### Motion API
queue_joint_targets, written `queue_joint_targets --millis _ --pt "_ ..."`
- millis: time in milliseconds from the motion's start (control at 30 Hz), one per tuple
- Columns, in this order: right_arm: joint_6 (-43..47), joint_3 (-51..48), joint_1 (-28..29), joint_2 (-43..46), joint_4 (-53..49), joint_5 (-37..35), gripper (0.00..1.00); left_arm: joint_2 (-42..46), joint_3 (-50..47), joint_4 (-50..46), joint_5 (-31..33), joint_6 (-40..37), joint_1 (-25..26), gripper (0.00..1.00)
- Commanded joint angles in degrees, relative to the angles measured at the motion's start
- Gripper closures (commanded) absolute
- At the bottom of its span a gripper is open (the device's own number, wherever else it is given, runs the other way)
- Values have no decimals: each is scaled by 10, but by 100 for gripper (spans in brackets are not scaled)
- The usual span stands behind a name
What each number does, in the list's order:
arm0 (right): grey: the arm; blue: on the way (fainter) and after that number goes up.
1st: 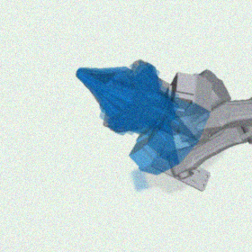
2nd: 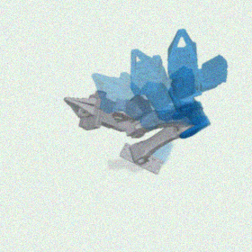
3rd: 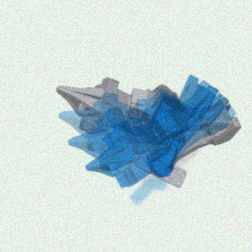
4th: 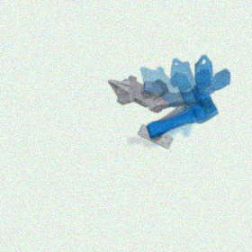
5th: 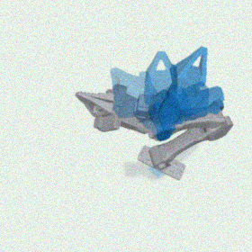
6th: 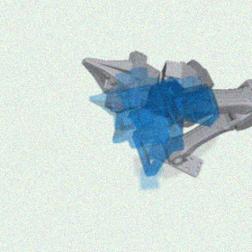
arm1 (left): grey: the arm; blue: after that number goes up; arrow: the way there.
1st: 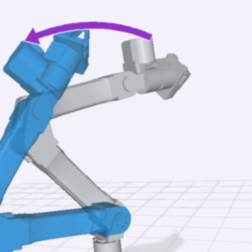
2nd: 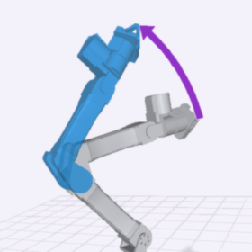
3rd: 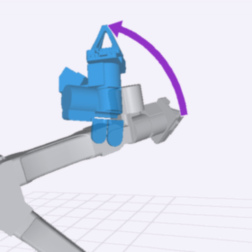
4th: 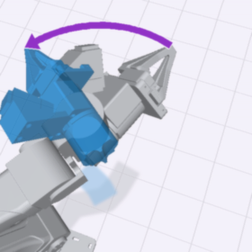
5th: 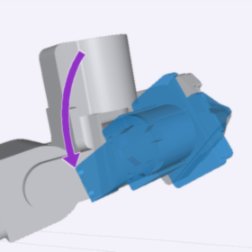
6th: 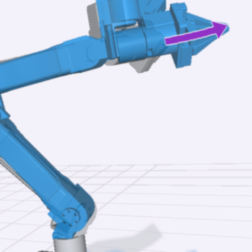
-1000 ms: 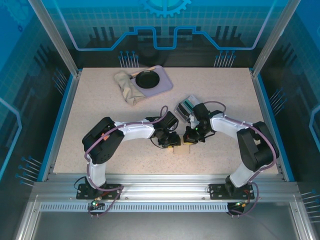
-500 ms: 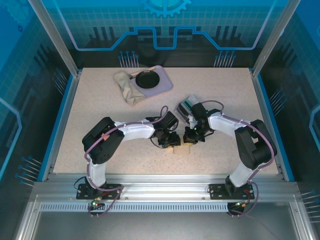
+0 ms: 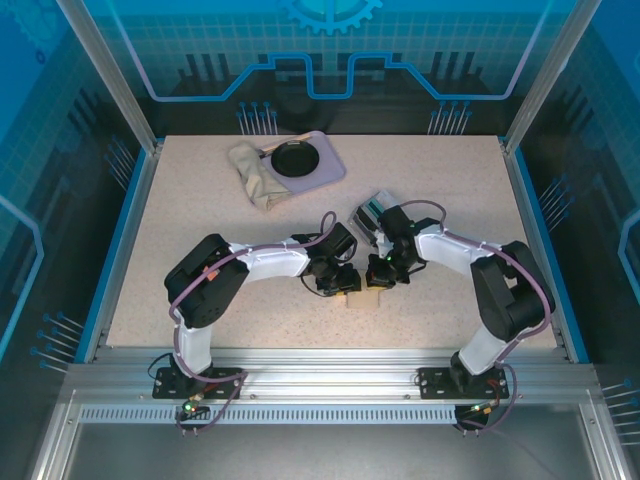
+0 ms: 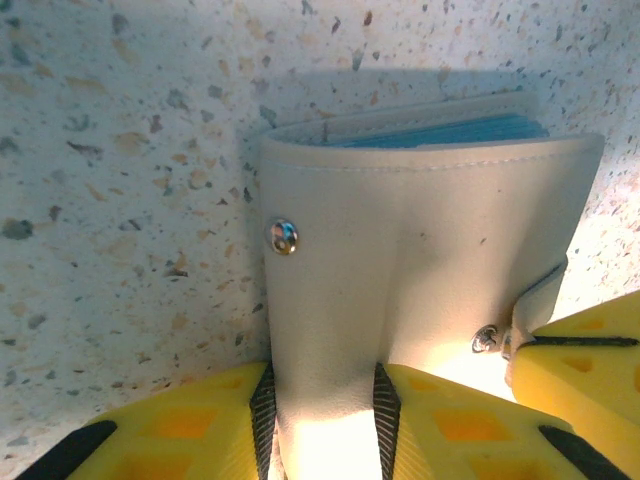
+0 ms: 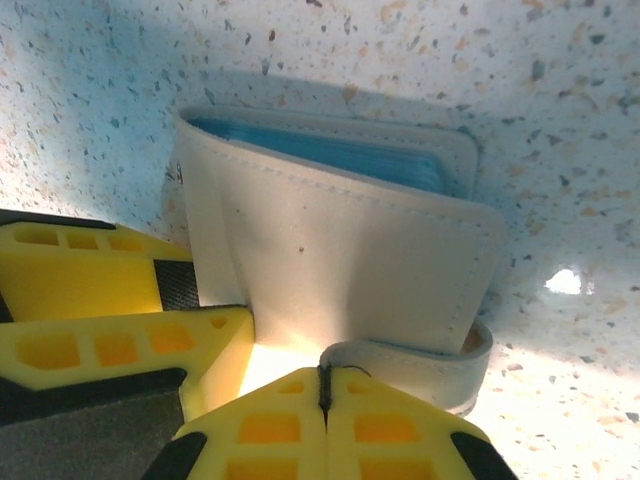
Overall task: Put the credit cards into the card holder
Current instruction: Close the button on the card holder.
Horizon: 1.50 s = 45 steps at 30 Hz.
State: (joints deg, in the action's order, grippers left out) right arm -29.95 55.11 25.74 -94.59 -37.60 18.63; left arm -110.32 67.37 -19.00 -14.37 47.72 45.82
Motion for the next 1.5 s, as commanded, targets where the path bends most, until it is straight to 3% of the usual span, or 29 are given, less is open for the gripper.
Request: queue_joint_targets --millis 0,467,1067,1167,1267,1333,1433,1467 --pt "2 17 8 25 -27 -8 100 -17 7 -12 1 2 5 66" --pt "-1 19 21 -15 -12 13 100 -18 7 -8 0 2 5 66" --pt "-7 5 19 -52 4 -35 100 -7 -4 5 0 2 6 68" --pt "0 5 17 18 17 -18 87 26 -17 21 13 -3 5 62" --pt "1 8 5 116 31 -46 56 80 -33 30 53 -16 5 53" --pt "2 13 -12 180 26 -116 37 121 -38 20 99 -30 4 46" --pt "20 -5 -36 249 35 -297 20 173 -46 -5 193 -67 -1 34" --pt "42 -23 -45 264 63 -350 9 190 -53 -12 231 -82 -8 29"
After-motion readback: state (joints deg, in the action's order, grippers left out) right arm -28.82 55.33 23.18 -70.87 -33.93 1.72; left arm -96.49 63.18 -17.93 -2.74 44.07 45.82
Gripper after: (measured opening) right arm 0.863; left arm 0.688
